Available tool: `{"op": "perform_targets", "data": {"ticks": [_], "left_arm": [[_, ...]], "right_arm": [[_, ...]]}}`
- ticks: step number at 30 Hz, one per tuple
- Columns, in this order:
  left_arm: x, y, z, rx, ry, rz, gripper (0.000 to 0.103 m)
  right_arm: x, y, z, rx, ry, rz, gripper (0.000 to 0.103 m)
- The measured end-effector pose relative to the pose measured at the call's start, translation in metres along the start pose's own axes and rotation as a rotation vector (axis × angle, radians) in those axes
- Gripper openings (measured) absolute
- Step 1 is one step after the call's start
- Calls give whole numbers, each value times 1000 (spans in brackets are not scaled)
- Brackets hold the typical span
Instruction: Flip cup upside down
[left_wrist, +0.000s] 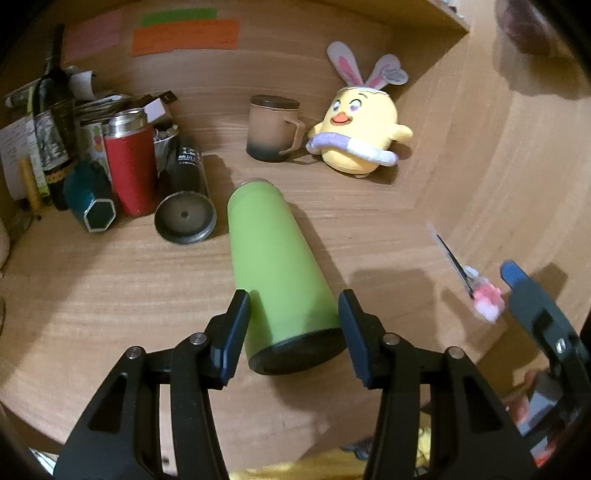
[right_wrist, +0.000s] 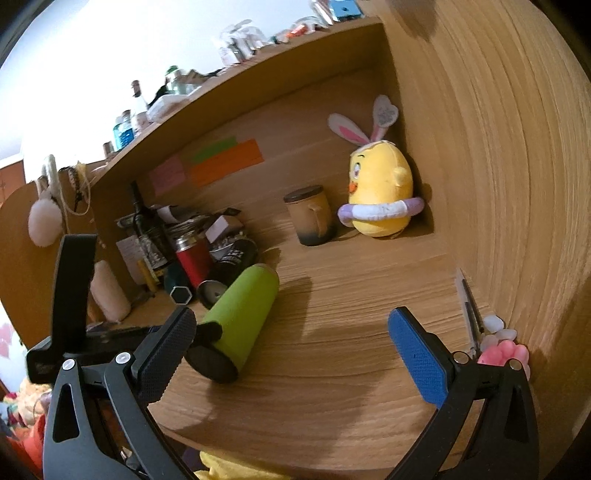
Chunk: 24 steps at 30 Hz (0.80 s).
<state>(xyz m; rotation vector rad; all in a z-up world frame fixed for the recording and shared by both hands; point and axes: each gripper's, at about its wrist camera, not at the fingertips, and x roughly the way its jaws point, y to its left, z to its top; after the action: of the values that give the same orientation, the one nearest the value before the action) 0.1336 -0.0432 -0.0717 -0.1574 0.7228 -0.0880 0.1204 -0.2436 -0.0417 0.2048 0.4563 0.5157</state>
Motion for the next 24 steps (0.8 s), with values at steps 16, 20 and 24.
{"op": "perform_targets", "data": {"ticks": [16, 20, 24], "left_arm": [[-72, 47, -20, -54, -174, 13, 80], [-72, 64, -27, -22, -177, 79, 87], [-64, 80, -36, -12, -144, 95, 89]], "right_arm": [[16, 49, -21, -72, 73, 47, 103], [54, 60, -37, -81, 164, 71, 103], [83, 63, -50, -62, 195, 17, 103]]}}
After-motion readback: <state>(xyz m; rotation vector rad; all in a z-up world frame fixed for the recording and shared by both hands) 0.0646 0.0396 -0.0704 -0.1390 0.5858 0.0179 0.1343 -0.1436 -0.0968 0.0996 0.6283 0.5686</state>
